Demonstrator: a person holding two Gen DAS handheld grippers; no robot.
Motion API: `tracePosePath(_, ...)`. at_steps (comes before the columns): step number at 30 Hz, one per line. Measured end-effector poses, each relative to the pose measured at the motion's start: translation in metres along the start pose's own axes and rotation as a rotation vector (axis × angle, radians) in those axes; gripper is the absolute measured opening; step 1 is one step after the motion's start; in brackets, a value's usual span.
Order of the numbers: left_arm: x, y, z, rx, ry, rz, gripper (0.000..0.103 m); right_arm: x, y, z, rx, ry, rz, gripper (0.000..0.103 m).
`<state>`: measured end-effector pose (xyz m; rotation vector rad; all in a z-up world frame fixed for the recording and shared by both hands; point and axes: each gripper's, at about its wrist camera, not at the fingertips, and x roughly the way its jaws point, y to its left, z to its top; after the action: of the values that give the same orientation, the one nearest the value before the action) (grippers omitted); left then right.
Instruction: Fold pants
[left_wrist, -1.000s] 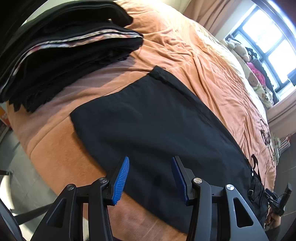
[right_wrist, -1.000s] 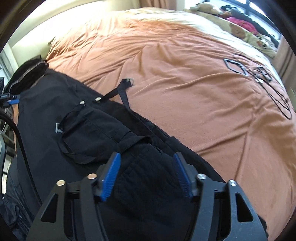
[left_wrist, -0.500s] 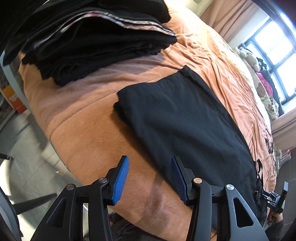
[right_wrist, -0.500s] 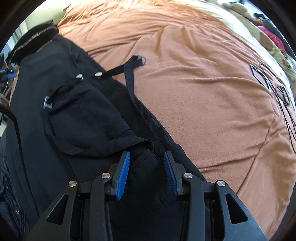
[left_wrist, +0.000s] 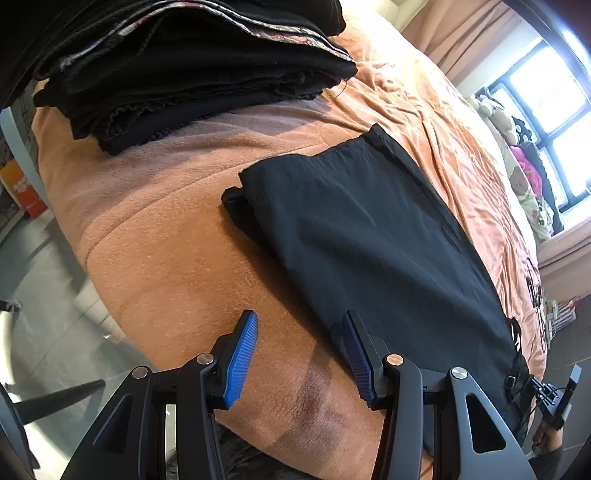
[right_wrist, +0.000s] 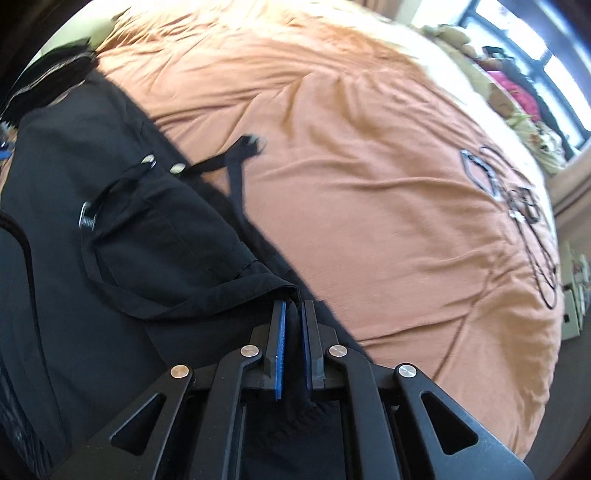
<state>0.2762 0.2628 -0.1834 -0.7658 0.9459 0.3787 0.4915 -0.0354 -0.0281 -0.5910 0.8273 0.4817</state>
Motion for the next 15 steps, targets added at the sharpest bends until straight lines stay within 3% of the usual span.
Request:
tracePosePath(10,-0.008,0.002,0.008,-0.029,-0.046,-0.050,0.050,0.033,0.007,0.000,0.101,0.010,-0.098,0.004)
tracePosePath(15,-0.013,0.010,0.018,-0.048,-0.083,-0.069,0.050,0.026,0.002,-0.002,0.160,0.017,-0.089,0.009)
